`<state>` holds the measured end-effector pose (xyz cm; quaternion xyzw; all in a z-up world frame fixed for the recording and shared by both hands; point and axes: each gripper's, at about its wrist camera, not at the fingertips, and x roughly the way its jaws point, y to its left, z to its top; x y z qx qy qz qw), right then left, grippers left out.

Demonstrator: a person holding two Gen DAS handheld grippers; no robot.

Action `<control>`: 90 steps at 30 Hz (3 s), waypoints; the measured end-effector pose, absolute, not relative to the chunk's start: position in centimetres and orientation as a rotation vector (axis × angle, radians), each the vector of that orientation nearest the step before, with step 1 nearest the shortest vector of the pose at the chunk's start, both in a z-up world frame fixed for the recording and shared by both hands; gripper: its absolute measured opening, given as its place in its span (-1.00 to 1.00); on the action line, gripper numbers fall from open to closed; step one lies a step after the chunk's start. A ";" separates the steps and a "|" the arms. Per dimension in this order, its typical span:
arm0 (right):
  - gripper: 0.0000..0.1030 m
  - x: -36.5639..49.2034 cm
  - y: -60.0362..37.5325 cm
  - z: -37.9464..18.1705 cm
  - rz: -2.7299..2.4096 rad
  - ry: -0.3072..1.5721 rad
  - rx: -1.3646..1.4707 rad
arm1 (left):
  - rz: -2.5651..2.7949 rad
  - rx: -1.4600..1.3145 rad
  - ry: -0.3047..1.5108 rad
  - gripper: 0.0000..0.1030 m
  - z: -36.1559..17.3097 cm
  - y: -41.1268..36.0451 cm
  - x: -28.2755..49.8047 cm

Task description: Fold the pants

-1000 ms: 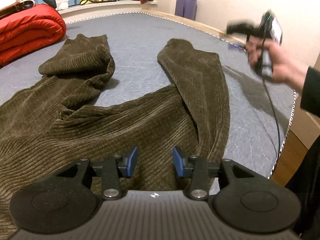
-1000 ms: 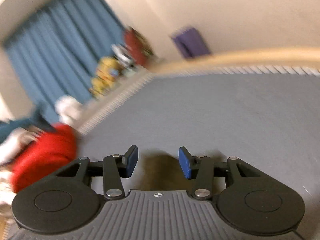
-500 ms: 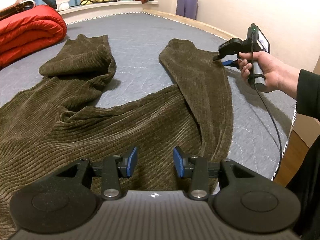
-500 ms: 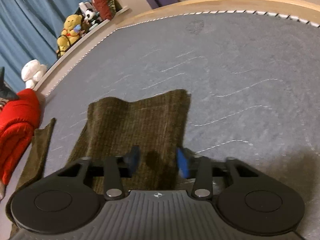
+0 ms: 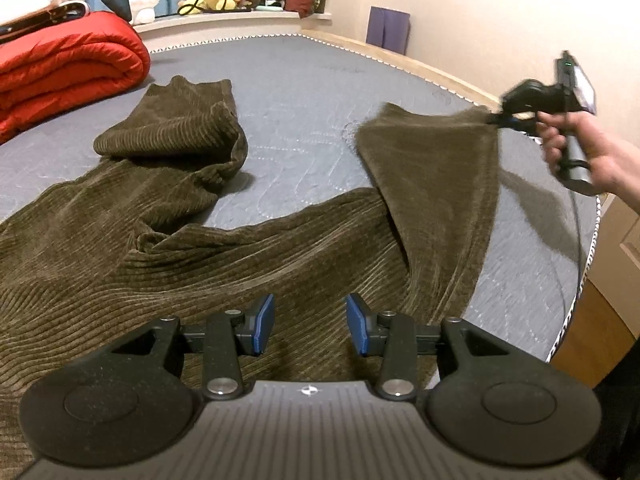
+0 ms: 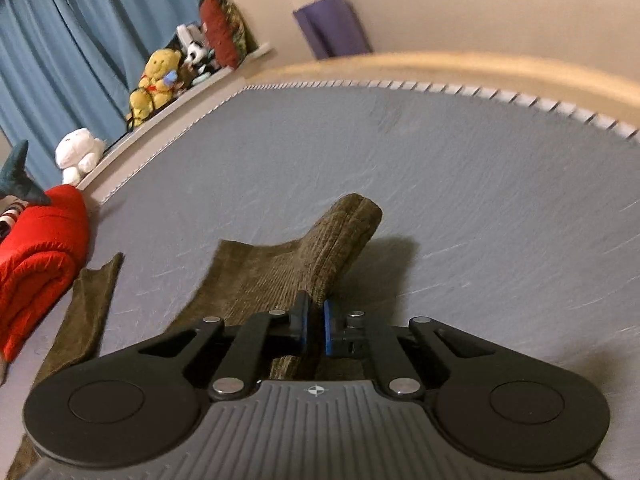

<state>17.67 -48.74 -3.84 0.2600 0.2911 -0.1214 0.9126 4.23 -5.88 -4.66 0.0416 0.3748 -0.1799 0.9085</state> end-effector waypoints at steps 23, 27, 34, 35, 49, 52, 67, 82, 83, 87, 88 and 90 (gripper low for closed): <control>-0.27 3.0 -60.0 -6.3 -0.650 0.750 0.813 | -0.489 0.067 0.865 -0.08 -6.2 -8.8 3.3; -0.27 3.4 -61.2 -8.0 -0.633 0.773 0.838 | -0.576 0.018 0.914 -0.09 -6.9 -9.4 3.5; -0.89 3.1 -62.3 -7.8 -0.696 0.752 0.767 | -0.687 0.087 1.084 -0.48 -10.4 -10.9 3.1; -0.89 3.0 -62.2 -8.0 -0.704 0.759 0.777 | -0.702 0.114 1.083 -0.48 -10.1 -11.1 3.0; -0.06 3.7 -57.0 -2.2 -0.798 0.610 0.434 | -0.580 0.180 1.012 -0.38 -9.0 -8.8 1.9; -0.06 4.7 -53.7 -0.1 -0.708 0.551 0.328 | -0.511 0.179 0.915 -0.25 -7.2 -6.8 1.4; 0.06 2.9 -26.1 2.4 0.060 0.440 0.081 | 0.122 -0.127 0.835 0.52 -3.2 15.3 1.4; 0.10 -7.4 -5.0 -3.0 0.964 0.582 -0.320 | 0.176 -0.287 1.016 0.62 -8.4 24.2 1.8; 0.12 -8.4 -3.8 -3.3 1.014 0.577 -0.348 | 0.179 -0.275 1.025 0.62 -8.8 24.1 2.0; 0.16 -11.1 -1.4 -4.5 1.132 0.551 -0.457 | 0.171 -0.250 1.033 0.57 -9.5 23.8 2.3; 0.16 -11.7 -0.7 -4.8 1.149 0.546 -0.487 | 0.165 -0.252 1.032 0.50 -9.6 23.8 2.3; 0.16 -11.9 -0.1 -5.3 1.158 0.540 -0.530 | 0.146 -0.260 1.031 0.31 -9.6 23.8 2.2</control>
